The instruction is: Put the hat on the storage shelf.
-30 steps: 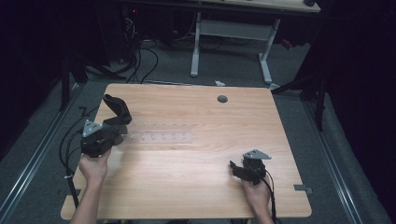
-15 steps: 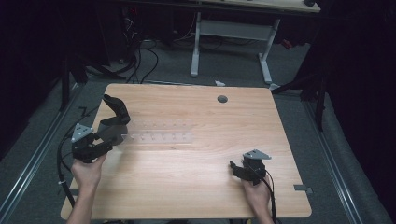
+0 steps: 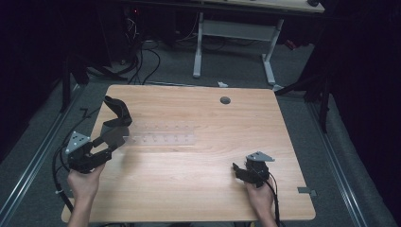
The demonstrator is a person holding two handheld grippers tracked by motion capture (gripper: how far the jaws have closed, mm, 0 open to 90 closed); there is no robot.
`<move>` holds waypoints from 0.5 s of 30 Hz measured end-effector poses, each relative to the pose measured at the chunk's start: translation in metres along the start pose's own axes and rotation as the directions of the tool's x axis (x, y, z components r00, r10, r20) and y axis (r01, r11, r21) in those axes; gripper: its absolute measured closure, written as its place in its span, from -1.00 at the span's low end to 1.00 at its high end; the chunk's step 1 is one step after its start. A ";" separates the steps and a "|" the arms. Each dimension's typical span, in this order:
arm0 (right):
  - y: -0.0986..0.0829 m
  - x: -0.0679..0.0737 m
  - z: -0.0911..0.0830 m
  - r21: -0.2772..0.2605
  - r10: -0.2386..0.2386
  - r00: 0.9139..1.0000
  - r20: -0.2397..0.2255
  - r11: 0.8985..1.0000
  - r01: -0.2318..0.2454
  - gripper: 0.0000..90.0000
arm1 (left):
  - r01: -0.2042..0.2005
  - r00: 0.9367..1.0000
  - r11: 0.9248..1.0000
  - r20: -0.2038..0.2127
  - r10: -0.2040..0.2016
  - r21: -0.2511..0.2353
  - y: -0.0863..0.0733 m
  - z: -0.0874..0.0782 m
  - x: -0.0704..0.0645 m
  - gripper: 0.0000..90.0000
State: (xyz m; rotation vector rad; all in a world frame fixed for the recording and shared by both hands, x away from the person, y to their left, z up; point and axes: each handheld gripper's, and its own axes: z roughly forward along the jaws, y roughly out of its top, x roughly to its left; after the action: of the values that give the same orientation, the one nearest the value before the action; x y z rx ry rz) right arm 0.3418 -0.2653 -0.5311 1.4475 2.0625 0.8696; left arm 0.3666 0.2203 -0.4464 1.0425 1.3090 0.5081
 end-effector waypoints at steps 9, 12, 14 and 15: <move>0.000 0.000 0.000 0.000 0.000 1.000 0.000 1.000 0.000 -0.21 | 0.012 1.000 1.000 0.002 -0.012 -0.018 -0.004 -0.013 -0.007 -0.15; 0.000 0.000 0.000 0.000 0.000 1.000 0.000 1.000 0.000 -0.21 | 0.005 1.000 1.000 0.012 -0.005 -0.005 -0.007 -0.015 -0.010 -0.15; 0.000 0.000 0.000 0.000 0.000 1.000 0.000 1.000 0.000 -0.21 | 0.007 1.000 1.000 0.018 -0.007 -0.001 -0.009 -0.016 -0.012 -0.15; 0.000 0.000 0.000 0.000 0.000 1.000 0.000 1.000 0.000 -0.21 | 0.008 1.000 1.000 0.023 -0.008 0.004 -0.010 -0.016 -0.013 -0.15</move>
State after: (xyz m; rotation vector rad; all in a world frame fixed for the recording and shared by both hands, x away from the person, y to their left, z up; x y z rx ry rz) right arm 0.3418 -0.2653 -0.5311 1.4474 2.0623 0.8692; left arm 0.3455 0.2102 -0.4470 1.0435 1.2942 0.4863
